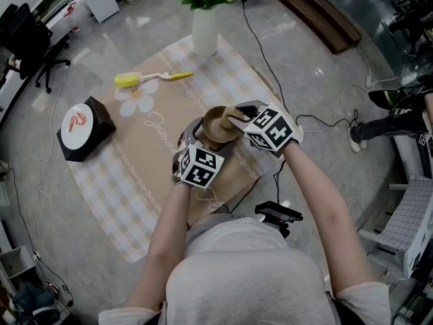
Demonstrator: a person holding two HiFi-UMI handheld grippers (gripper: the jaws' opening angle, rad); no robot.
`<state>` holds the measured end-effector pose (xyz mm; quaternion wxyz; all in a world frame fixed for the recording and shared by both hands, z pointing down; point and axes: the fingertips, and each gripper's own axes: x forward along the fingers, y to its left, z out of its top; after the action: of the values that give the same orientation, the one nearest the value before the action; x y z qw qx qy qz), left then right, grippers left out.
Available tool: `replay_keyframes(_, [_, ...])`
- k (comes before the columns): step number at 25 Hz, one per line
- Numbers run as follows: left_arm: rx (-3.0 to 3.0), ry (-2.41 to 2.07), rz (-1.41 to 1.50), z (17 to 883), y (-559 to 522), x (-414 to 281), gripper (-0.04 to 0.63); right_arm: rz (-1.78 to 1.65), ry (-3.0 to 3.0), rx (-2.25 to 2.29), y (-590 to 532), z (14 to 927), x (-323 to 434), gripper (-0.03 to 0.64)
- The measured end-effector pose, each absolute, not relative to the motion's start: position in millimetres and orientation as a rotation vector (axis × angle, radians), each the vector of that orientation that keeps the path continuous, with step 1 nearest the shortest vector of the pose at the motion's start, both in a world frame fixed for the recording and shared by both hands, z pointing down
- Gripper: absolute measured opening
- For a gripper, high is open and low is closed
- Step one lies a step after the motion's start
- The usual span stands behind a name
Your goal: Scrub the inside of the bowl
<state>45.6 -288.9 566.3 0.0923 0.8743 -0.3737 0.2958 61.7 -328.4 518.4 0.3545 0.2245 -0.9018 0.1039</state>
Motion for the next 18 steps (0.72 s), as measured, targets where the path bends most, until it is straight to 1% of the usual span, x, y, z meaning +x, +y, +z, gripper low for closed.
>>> replay_keyframes(9, [2.589, -1.101, 0.877, 566, -289, 45, 0.463, 0.261, -2.35, 0.482, -293, 517, 58, 0.098])
replay_keyframes(18, [2.591, -1.09, 0.879, 567, -288, 45, 0.465, 0.274, -2.404, 0.382, -271, 516, 32, 0.098])
